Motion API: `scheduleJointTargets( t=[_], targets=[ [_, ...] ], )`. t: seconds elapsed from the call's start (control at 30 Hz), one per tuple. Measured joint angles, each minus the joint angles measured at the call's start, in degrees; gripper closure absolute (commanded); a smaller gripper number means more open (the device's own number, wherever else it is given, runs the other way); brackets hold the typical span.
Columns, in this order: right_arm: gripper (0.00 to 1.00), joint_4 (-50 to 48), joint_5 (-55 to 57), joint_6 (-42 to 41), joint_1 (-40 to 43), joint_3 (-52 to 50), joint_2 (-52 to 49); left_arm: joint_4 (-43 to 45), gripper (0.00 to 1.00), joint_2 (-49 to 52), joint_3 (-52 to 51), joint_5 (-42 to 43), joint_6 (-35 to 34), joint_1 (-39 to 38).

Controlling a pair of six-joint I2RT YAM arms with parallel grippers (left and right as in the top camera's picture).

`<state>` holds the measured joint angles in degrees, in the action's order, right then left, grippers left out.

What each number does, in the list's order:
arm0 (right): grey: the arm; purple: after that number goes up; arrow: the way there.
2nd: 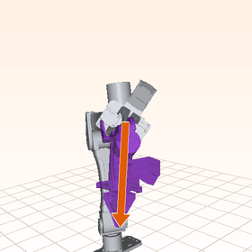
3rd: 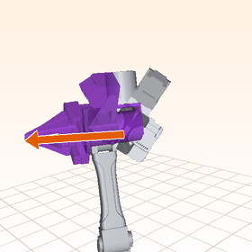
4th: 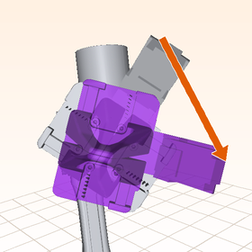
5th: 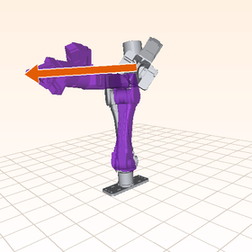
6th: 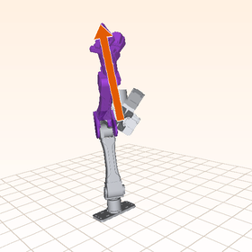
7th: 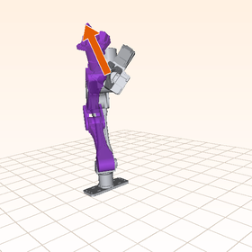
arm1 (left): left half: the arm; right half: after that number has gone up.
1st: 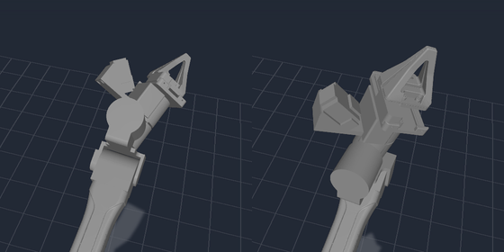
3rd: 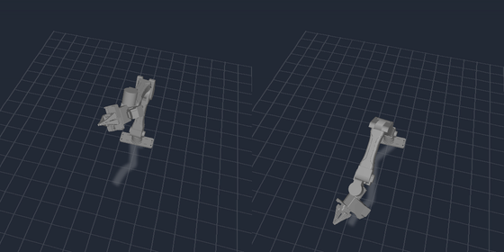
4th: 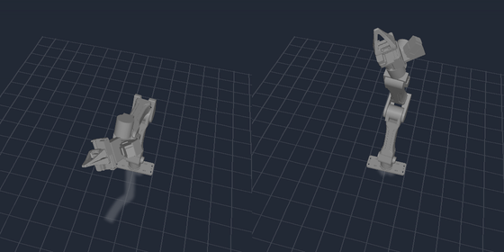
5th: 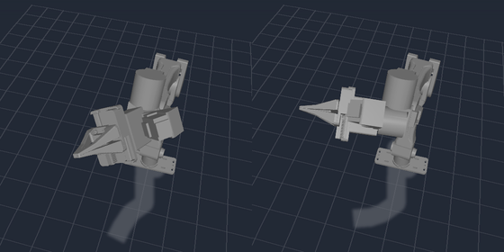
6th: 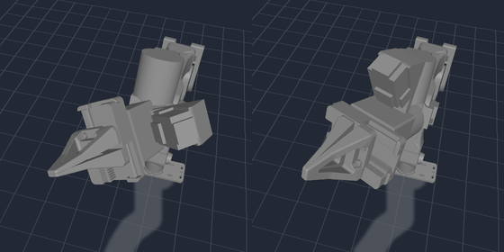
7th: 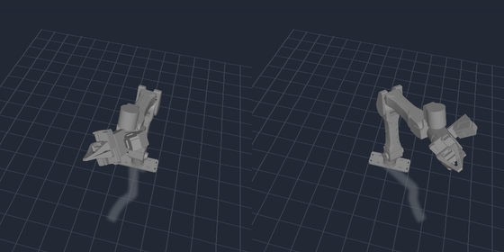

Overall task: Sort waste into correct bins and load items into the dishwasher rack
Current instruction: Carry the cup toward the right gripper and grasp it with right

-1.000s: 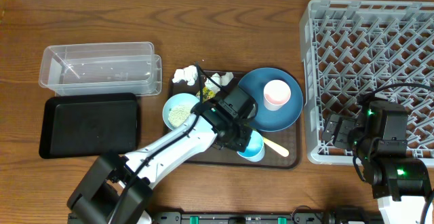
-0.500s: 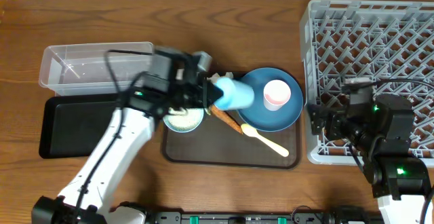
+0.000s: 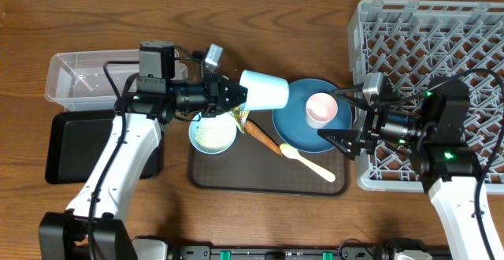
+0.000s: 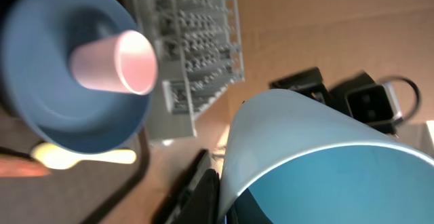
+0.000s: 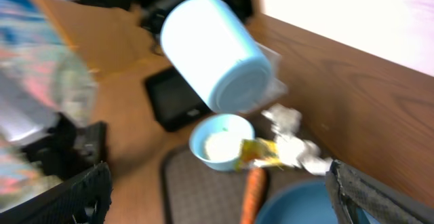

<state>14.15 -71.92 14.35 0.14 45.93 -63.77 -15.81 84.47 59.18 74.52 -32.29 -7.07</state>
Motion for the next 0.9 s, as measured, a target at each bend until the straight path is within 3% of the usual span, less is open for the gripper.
scheduleJointTargets(
  t=[0.27,0.6,0.9],
  targets=[
    [0.01,-1.7,-8.0,0.4,0.0,0.0,-2.3,6.4,0.94,0.0,0.0,2.2,-4.2,-5.5],
    [0.01,-3.3,-10.5,0.4,0.0,0.0,-2.2,9.6,0.94,0.0,0.0,-0.6,-8.7,-14.2],
    [0.01,-3.7,-10.9,0.4,0.0,0.0,-2.2,17.4,0.94,0.0,0.0,-1.7,-14.0,-16.9]
  ],
)
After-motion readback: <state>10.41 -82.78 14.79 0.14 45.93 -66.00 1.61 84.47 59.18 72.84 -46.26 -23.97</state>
